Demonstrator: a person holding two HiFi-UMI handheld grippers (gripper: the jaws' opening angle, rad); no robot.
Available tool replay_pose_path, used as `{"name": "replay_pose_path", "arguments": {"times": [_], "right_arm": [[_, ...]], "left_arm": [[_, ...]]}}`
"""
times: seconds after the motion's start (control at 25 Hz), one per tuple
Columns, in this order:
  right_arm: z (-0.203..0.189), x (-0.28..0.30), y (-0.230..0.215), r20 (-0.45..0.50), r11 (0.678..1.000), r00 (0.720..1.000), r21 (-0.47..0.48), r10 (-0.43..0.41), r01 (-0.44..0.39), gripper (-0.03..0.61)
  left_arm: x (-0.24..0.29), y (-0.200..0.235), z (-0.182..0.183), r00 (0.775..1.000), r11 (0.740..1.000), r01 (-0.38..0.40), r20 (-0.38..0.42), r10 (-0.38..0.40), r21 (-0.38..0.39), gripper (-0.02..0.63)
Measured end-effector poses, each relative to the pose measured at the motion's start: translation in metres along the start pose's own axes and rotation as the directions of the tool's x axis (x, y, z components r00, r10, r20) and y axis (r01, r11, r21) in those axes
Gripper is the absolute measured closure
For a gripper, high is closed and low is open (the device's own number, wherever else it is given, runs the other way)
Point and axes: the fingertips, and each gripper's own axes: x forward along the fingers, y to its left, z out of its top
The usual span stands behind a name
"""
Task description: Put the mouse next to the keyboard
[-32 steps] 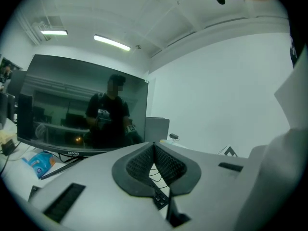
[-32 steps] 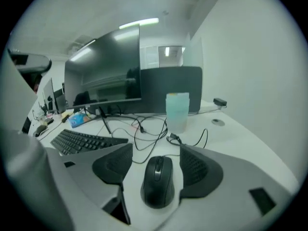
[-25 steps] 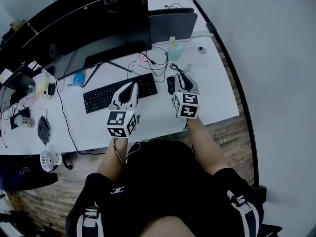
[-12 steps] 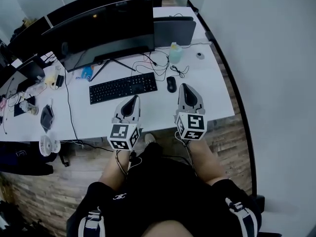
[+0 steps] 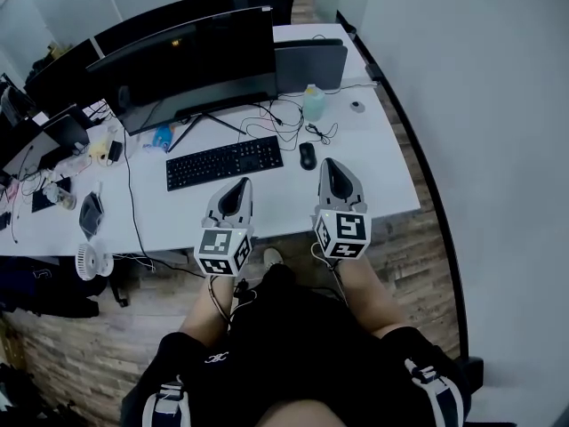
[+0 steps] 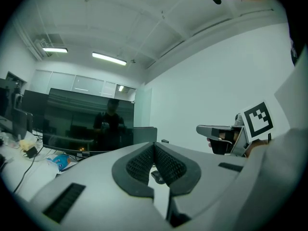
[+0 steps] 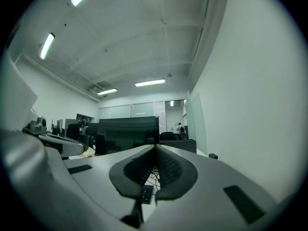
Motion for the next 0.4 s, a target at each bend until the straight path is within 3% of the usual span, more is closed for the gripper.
{"name": "replay_pose_path", "arguments": {"times": [0.4], "right_arm": [[0.010,-0.009,-0.001,0.019,0.999,0.999,0.003,-0.039,0.039,0.565]], "left_arm": [[-0.017,-0.002,0.014,1.000,1.000,-0.001,0.024,0.001,0.003,0.601]]}}
